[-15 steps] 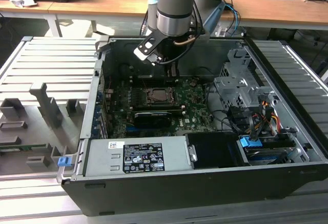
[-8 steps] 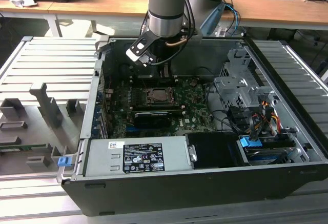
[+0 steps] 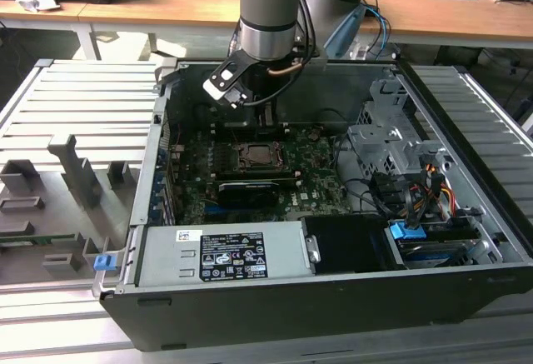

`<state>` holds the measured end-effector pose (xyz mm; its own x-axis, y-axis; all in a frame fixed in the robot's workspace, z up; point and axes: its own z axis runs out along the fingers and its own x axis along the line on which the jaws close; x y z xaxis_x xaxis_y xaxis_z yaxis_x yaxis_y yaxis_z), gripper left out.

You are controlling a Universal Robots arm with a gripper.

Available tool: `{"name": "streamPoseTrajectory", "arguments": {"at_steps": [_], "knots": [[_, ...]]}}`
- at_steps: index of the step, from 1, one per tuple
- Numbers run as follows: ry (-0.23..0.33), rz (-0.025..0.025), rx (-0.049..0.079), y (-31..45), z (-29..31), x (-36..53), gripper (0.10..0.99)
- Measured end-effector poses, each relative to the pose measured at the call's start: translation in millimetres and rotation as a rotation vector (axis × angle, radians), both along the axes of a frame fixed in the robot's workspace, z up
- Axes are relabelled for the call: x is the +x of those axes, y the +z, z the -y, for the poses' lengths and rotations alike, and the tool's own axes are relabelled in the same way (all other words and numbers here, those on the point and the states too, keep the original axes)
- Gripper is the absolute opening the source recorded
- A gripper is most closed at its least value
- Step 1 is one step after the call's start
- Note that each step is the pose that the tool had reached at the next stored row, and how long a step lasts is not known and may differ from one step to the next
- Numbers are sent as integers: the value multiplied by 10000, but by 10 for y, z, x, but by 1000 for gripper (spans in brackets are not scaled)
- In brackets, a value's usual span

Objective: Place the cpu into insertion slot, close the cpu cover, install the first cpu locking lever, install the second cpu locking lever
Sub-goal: 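Install the first cpu locking lever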

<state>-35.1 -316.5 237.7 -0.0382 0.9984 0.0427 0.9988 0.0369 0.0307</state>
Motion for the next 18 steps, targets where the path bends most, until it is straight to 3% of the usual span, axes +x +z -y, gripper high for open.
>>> {"name": "streamPoseTrajectory", "arguments": {"at_steps": [7,12,13,16,18], "knots": [[-1,0,-41,16,-1,-1,106],[-1,0,-112,74,-2,-1,106],[-1,1,-118,100,-4,-1,106],[0,1,-192,383,-25,0,106],[182,-14,-200,397,-26,-1,106]]}}
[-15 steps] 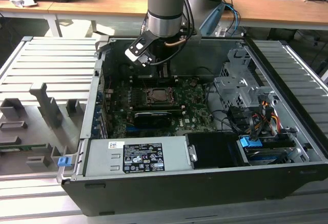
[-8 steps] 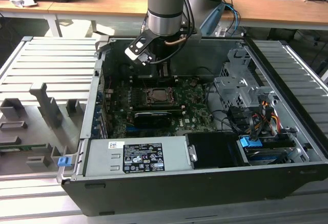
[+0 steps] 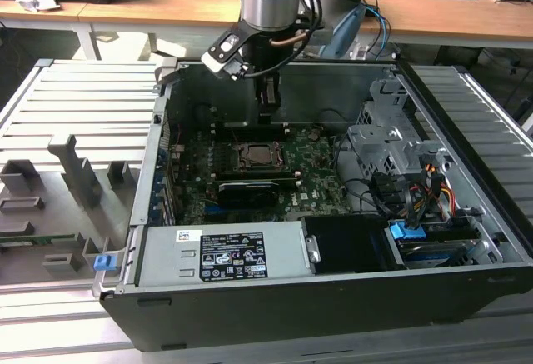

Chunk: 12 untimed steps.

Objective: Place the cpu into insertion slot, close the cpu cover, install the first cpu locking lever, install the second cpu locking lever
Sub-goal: 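Install the first cpu locking lever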

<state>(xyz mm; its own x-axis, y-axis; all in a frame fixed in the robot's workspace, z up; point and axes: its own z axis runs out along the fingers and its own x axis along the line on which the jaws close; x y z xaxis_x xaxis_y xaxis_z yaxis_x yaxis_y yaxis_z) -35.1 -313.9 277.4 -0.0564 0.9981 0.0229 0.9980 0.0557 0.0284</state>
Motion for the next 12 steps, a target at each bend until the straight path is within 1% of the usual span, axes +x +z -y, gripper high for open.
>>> {"name": "streamPoseTrajectory", "arguments": {"at_steps": [1,2,3,4,7,8,12], "knots": [[167,-3,0,0,0,0,106],[528,-9,-1,-1,0,0,106],[845,-19,0,-3,0,0,106],[1132,-40,0,-7,0,0,106],[1407,-117,3,-9,-22,1,106],[1496,-129,4,-9,-23,0,106],[1979,-131,0,-9,-24,0,106]]}}
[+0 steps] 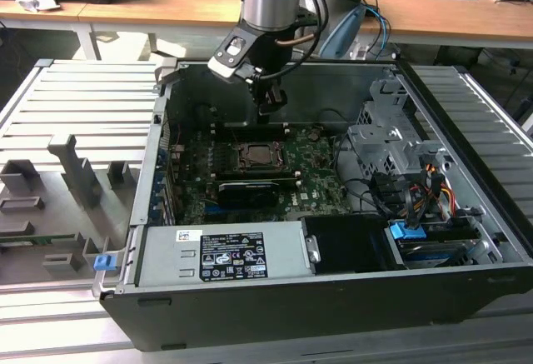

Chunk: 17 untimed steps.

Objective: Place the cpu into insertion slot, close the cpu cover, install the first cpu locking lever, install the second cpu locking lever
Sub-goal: 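Install the first cpu locking lever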

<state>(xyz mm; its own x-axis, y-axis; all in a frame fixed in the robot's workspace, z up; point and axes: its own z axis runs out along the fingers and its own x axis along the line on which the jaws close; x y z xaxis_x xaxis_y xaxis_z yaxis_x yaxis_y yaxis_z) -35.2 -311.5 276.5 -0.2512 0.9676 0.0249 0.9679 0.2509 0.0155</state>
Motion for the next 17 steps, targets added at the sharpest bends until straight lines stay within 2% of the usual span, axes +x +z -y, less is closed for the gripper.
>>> {"name": "streamPoseTrajectory", "arguments": {"at_steps": [3,17], "knots": [[534,0,0,0,0,0,106],[1335,0,0,0,0,0,106]]}}
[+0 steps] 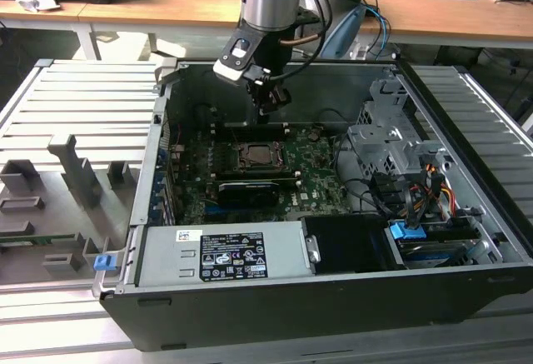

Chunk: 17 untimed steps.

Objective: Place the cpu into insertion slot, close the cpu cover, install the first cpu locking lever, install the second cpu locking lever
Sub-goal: 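Install the first cpu locking lever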

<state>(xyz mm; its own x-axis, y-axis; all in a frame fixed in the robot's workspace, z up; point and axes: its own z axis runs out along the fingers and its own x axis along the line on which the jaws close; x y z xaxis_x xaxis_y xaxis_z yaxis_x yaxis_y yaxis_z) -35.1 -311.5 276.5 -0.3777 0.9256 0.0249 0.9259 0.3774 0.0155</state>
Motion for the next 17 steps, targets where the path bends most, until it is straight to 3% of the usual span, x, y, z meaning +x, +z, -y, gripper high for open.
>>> {"name": "streamPoseTrajectory", "arguments": {"at_steps": [17], "knots": [[893,0,0,0,0,0,106]]}}
